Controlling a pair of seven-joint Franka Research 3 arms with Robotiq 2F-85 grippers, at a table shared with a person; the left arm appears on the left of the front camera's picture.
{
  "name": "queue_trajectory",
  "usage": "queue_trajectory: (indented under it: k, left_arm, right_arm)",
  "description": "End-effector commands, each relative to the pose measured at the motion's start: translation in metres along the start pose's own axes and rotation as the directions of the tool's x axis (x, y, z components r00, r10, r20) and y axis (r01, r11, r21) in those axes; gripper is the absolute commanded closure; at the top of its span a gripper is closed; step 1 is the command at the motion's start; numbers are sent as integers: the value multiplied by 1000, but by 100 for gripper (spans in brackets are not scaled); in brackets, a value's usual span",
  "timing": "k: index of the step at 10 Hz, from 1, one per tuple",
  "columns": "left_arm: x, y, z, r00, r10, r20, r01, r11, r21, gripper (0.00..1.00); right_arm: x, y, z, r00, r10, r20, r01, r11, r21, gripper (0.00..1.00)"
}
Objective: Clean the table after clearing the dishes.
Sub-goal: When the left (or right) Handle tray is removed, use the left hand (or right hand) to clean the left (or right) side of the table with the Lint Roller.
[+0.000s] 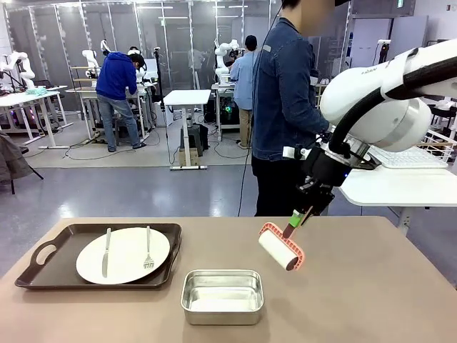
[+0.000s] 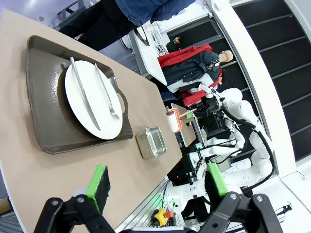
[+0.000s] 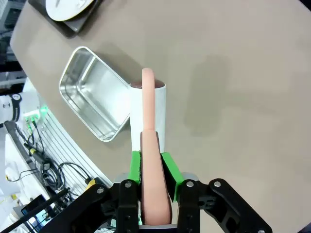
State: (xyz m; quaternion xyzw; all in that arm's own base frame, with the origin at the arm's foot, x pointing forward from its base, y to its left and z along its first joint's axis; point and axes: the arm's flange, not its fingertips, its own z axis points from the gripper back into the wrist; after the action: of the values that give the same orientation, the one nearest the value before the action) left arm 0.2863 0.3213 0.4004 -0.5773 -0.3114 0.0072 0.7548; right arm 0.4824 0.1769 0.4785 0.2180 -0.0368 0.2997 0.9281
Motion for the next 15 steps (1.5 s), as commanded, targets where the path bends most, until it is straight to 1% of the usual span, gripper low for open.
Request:
queue_trajectory:
  k: [1,2,3,4,5,6,7,8,9,10,12,13,14,15]
  left_arm:
    - [-1,-1,2,1000,-1,6,1,1000,-1,0]
    - [-1,-1,2,1000,-1,6,1,1000,-1,0]
    - [-1,-1,2,1000,-1,6,1,1000,-1,0]
    - [-1,-1,2,1000,-1,6,1,1000,-1,0]
    - [-1,-1,2,1000,-1,6,1,1000,-1,0]
    - [-1,-1,2,1000,-1,6,1,1000,-1,0]
    - [-1,-1,2,1000,-1,6,1,1000,-1,0]
    - [-1,-1,2,1000,-1,6,1,1000,-1,0]
    - [-1,-1,2,1000,-1,6,1,1000,-1,0]
    - [-1,-1,2,1000,-1,6,1,1000,-1,0]
    - [-1,-1,2,1000,-1,6,1,1000,-1,0]
    - [-1,-1,2,1000,-1,6,1,1000,-1,0]
    - [-1,-1,2,1000,-1,6,1,1000,-1,0]
    - [-1,-1,2,1000,-1,6,1,1000,-1,0]
  right_arm:
    - [5,2,9,999,24,-42,-24,1000,-4,100]
    - [5,2,9,999,24,-42,-24,1000,-4,100]
    - [0,1,2,1000,6,-10,-6,1000,-1,78]
    - [19,2,0,998,-49,48,51,998,-23,78]
    - [25,-18,-6,978,-195,68,194,981,31,78]
    - [19,-43,-8,920,-371,127,366,928,65,78]
    - [8,-63,-15,867,-467,174,456,884,100,78]
    - [4,-71,-22,844,-514,155,499,857,125,78]
    - [2,-81,-29,799,-578,164,558,816,155,78]
    - [2,-91,-35,777,-611,152,585,789,188,78]
    - [5,-105,-55,754,-643,132,613,762,211,78]
    - [10,-108,-65,756,-641,133,606,762,230,78]
    - [13,-109,-72,771,-623,132,586,775,238,78]
    - [14,-111,-78,774,-622,117,582,772,256,78]
